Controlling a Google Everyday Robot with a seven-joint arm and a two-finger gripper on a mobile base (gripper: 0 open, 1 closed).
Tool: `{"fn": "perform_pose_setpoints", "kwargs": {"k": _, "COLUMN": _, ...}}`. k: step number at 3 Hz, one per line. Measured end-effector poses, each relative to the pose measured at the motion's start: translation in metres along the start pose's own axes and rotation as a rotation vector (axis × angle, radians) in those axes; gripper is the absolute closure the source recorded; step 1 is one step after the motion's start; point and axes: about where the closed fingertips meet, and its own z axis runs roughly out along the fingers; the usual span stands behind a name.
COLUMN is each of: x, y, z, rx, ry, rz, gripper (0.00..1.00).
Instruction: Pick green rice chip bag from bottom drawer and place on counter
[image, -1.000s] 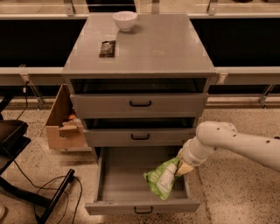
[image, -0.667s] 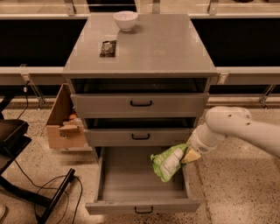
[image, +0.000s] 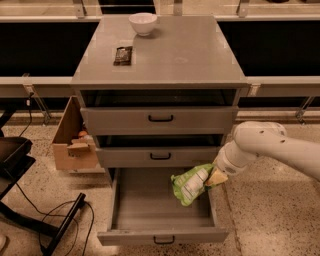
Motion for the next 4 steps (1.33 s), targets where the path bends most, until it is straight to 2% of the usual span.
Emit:
{"fn": "perform_pose_setpoints", "kwargs": {"k": 1, "x": -0.007, "y": -0.003, "z": -0.029, "rx": 0.02, "ry": 0.0, "rz": 0.007, "gripper": 1.0}}
{"fn": "perform_pose_setpoints", "kwargs": {"k": 2, "x": -0.026, "y": -0.01, "z": -0.095, "rx": 0.065, "ry": 0.011, "rz": 0.036, "gripper": 1.0}}
{"fn": "perform_pose_setpoints", "kwargs": {"k": 3, "x": -0.047, "y": -0.031, "z": -0.174, "rx": 0.13, "ry": 0.006, "rz": 0.087, "gripper": 1.0}}
{"fn": "perform_pose_setpoints", "kwargs": {"k": 4, "x": -0.079, "y": -0.081, "z": -0.283, "rx": 0.285, "ry": -0.009, "rz": 0.184, "gripper": 1.0}}
